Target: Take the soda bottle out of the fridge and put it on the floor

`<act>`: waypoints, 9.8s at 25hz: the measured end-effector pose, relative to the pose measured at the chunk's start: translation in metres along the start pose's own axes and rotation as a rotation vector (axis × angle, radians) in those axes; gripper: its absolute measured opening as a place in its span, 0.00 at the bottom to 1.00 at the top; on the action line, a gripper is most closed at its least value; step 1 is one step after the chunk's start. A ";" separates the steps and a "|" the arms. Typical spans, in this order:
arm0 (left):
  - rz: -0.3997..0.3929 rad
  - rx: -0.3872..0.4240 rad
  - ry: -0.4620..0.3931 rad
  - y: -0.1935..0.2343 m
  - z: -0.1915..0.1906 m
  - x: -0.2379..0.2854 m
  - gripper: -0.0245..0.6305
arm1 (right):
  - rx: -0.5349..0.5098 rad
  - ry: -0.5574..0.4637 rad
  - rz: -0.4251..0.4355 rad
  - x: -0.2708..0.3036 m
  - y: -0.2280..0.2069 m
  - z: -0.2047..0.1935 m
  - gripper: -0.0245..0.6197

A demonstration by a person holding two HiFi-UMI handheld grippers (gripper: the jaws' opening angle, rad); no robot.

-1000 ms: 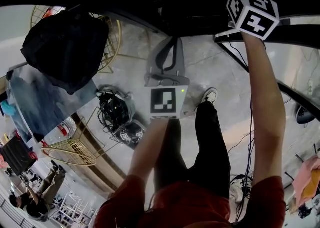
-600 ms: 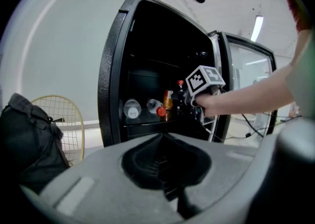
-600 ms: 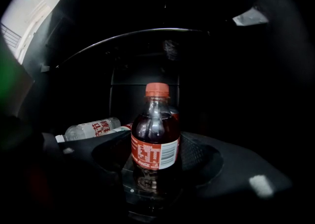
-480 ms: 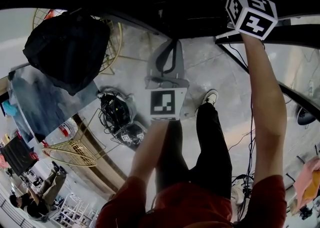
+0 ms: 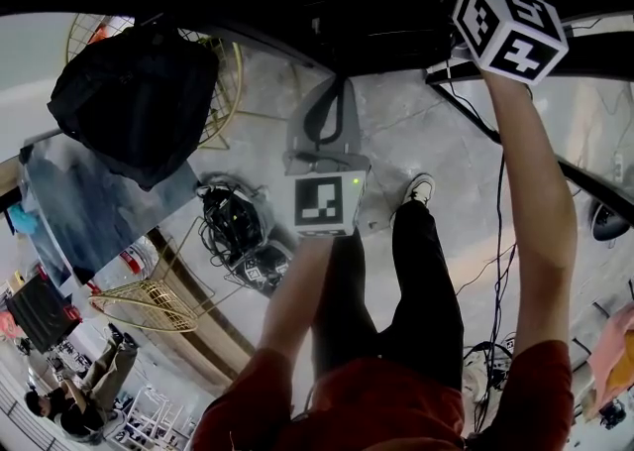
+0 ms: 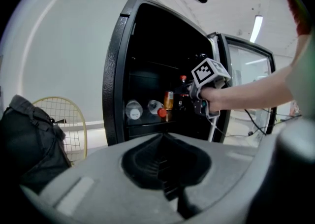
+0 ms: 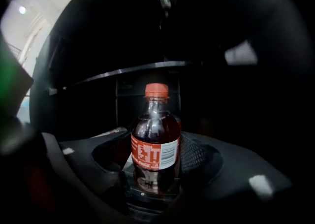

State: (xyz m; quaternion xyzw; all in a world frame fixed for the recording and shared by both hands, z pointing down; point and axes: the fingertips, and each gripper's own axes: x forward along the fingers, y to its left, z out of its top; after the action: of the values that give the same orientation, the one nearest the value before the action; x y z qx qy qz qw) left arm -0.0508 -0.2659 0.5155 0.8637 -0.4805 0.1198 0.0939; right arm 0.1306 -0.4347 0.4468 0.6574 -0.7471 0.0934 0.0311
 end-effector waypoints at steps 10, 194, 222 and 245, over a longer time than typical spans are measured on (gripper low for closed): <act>0.009 0.013 -0.015 -0.005 0.015 -0.005 0.04 | -0.036 0.019 0.031 -0.046 0.024 -0.005 0.50; 0.368 -0.172 0.202 -0.090 -0.044 -0.236 0.04 | -0.086 0.326 0.369 -0.371 0.112 -0.129 0.57; 0.184 0.078 -0.070 -0.079 0.225 -0.284 0.04 | -0.087 -0.019 0.119 -0.411 0.112 0.169 0.57; 0.158 0.152 -0.183 -0.085 0.254 -0.302 0.04 | -0.135 -0.036 0.117 -0.415 0.126 0.179 0.57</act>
State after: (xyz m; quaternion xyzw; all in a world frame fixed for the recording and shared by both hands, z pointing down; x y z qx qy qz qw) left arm -0.1030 -0.0481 0.1797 0.8351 -0.5431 0.0836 -0.0254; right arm 0.0749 -0.0465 0.1889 0.6106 -0.7892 0.0327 0.0565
